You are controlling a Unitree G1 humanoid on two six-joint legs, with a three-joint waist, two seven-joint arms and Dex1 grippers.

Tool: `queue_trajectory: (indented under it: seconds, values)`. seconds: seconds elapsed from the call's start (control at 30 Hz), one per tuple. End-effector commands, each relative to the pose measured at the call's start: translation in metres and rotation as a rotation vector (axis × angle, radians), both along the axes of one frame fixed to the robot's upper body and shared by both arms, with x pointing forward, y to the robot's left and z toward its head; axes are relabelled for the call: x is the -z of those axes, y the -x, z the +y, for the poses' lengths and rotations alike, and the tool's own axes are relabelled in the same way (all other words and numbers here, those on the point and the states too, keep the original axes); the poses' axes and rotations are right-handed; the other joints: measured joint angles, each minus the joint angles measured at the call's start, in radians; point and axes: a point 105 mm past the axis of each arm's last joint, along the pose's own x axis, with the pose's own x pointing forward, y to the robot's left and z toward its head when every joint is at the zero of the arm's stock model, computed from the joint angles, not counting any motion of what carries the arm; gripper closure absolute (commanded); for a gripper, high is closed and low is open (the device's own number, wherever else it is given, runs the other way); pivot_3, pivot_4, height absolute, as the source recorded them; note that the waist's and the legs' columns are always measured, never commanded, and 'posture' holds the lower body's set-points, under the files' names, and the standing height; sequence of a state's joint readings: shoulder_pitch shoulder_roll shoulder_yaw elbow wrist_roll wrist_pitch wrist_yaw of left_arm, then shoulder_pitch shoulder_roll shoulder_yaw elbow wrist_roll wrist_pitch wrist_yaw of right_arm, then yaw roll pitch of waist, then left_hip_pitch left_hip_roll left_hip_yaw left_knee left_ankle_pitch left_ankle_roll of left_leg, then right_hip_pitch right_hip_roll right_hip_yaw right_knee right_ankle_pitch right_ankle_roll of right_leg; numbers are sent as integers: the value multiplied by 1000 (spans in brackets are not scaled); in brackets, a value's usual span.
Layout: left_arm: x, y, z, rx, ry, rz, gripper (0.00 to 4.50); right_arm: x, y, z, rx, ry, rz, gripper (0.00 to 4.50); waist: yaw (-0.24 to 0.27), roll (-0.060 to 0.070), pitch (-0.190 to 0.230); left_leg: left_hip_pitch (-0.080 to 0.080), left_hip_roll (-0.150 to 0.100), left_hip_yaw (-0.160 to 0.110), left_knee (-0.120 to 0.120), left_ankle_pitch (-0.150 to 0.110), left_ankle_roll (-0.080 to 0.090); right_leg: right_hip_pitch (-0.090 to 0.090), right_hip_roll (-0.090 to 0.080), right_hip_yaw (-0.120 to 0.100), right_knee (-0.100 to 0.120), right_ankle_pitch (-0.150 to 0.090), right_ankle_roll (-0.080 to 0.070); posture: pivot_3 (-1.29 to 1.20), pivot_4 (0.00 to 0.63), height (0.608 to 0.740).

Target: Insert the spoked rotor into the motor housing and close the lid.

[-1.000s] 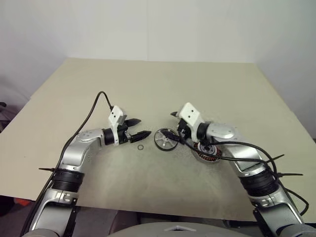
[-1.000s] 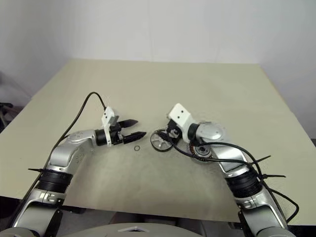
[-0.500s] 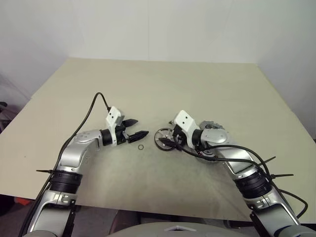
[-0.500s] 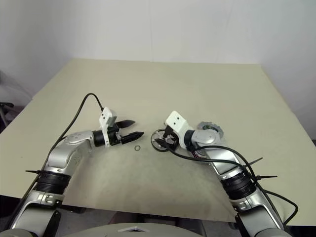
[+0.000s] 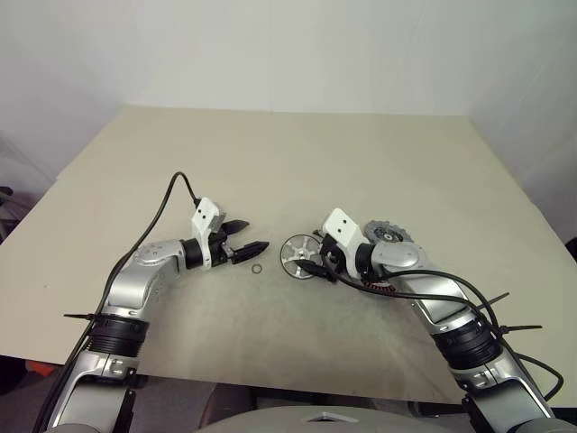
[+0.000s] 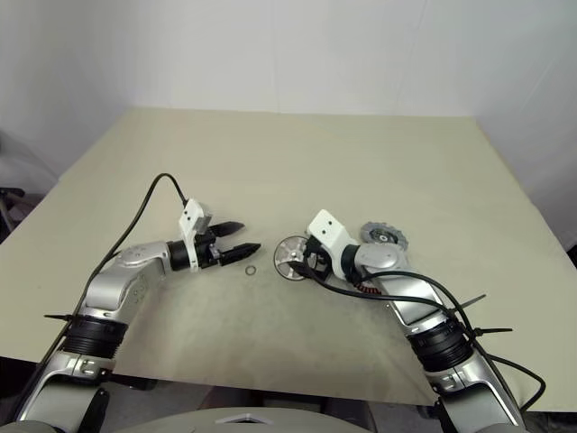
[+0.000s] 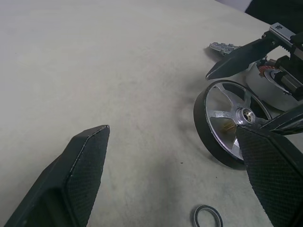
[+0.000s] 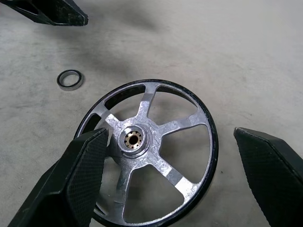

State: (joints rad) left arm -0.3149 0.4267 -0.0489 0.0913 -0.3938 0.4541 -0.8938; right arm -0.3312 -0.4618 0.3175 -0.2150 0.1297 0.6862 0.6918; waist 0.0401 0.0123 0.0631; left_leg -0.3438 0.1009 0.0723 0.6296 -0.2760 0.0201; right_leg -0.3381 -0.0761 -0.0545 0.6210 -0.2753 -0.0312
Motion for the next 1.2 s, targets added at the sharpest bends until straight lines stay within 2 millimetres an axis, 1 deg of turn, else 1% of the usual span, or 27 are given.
queue_trajectory:
  seconds: [0.03,0.17,0.27,0.33,0.37,0.5,0.6,0.7,0.8,0.9,0.97,1.1,1.2]
  values:
    - [-15,-3,2,1,2,-63,44,-14,-2,2,4,-49,-33,136,0,0,0,0,0,0,0,0,0,0,0,0,0,0,0,0,0,740]
    - [-15,-4,2,-4,0,-65,44,-4,-2,-2,26,-70,25,136,0,0,0,0,0,0,0,0,0,0,0,0,0,0,0,0,0,740]
    - [-15,-3,3,-7,0,-65,0,-2,-1,-3,27,-77,41,750,0,0,0,0,0,0,0,0,0,0,0,0,0,0,0,0,0,740]
    - [-14,-3,3,-9,-1,-65,0,-3,-1,-3,25,-77,40,1395,0,0,0,0,0,0,0,0,0,0,0,0,0,0,0,0,0,740]
    - [-14,-3,3,-10,-1,-65,0,-4,-1,-3,25,-78,39,1484,0,0,0,0,0,0,0,0,0,0,0,0,0,0,0,0,0,740]
    - [-14,-4,3,-12,-1,-65,0,-7,-3,-3,27,-81,29,1483,0,0,0,0,0,0,0,0,0,0,0,0,0,0,0,0,0,740]
    - [-14,-4,3,-12,-1,-64,0,-14,-7,-1,29,-103,15,1483,0,0,0,0,0,0,0,0,0,0,0,0,0,0,0,0,0,740]
    - [-13,-4,3,-12,-2,-61,0,-24,-16,2,43,-138,3,1483,-1,0,0,0,0,0,0,0,0,0,0,0,0,0,0,0,0,740]
    - [-12,-4,3,-13,-3,-61,0,-27,-30,3,61,-146,-7,1483,-3,0,0,0,0,0,0,1,-1,0,0,0,0,-1,-3,0,0,740]
    - [-13,-4,3,-15,-3,-62,0,-28,-42,2,78,-146,-11,1483,-2,0,1,0,0,0,-1,1,-1,0,0,0,0,-1,-5,0,0,740]
    - [-13,-4,4,-17,-3,-63,0,-28,-47,1,84,-155,-5,1483,-3,0,1,0,0,0,-1,1,-1,0,0,0,0,-1,-5,0,0,740]
    - [-13,-3,6,-29,-4,-66,0,-16,-63,-6,136,-149,18,1483,-3,0,1,0,0,0,-1,1,-1,0,0,0,0,-1,-5,0,0,740]
    - [-13,-3,7,-34,-4,-66,0,-16,-69,-10,153,-145,3,1483,-3,0,1,0,0,0,-1,1,-1,0,0,0,0,-1,-5,0,0,740]
